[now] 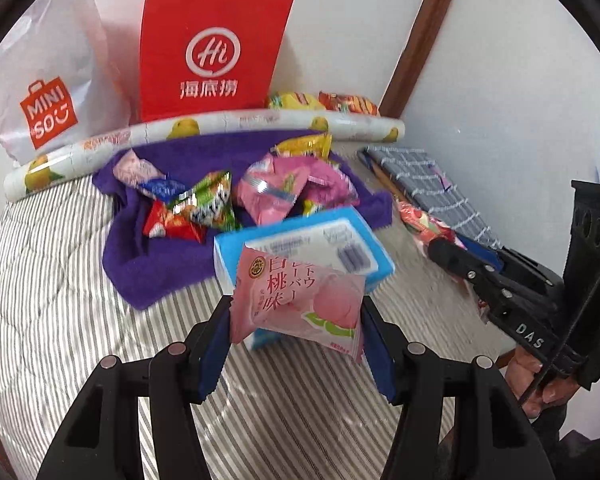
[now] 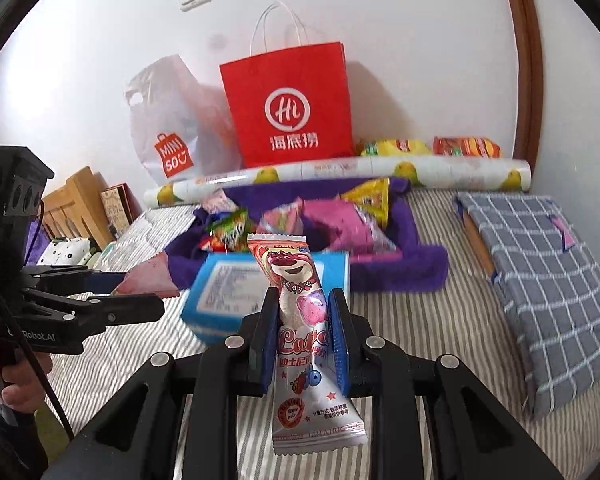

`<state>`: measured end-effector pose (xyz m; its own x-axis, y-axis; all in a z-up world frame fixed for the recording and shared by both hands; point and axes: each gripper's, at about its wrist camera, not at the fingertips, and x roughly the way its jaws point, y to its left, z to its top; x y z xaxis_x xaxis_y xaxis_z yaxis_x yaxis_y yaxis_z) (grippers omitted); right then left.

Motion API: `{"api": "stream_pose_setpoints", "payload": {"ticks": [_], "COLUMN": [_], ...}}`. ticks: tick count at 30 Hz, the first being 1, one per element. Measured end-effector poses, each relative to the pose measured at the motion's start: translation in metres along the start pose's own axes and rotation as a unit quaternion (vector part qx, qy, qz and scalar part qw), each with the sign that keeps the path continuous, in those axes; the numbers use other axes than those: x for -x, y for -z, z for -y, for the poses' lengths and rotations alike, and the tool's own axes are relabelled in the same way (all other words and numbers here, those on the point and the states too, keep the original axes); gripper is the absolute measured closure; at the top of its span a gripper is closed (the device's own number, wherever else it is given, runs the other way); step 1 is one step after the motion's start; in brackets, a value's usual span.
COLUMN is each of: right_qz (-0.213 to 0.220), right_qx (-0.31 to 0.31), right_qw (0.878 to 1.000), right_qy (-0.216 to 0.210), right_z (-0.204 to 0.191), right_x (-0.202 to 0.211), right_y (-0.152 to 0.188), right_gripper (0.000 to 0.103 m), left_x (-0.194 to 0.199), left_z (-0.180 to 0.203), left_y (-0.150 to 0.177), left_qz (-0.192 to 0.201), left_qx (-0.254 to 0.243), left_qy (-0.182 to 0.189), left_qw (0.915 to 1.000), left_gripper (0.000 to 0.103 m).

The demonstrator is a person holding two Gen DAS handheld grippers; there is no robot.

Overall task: Organize snacks
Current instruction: 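Lift and carry the lollipop packet and peach candy over the purple towel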

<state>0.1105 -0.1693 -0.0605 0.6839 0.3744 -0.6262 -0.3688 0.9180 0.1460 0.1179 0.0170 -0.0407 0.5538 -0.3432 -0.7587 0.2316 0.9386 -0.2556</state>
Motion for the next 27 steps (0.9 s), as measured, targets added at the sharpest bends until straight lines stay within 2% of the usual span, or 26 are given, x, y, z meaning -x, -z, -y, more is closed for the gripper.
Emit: {"api": "stream_pose_setpoints", "payload": {"ticks": [6,15,27], "right_qz": [0.004,0.012,0.022], "right_qx": [-0.003,-0.014,-0.032], "right_qw": [1.0,1.0,0.999], "right_qy": [0.011,0.011,0.007], "right_z": [0.002,0.009,0.017], "right_x": [-0.016,-0.04,-0.071], "right_y": [-0.027,-0.063,-0.103], "right_gripper": [0.079,0.079,0.079], "left_x": [0.001,-0.008,-0.015], "left_z": [-0.003,-0.015,-0.032], "left_y": [-0.028,-0.064,-0.105], "left_qz": [0.01,0.01,0.02], "left_qx": [-0.004,0.004,0.011], "left_qy": [-0.008,-0.003,-0.016], "left_qw": [0.9999,0.9999,0.9996], "left_gripper": [0.045,0.045,0.045]}}
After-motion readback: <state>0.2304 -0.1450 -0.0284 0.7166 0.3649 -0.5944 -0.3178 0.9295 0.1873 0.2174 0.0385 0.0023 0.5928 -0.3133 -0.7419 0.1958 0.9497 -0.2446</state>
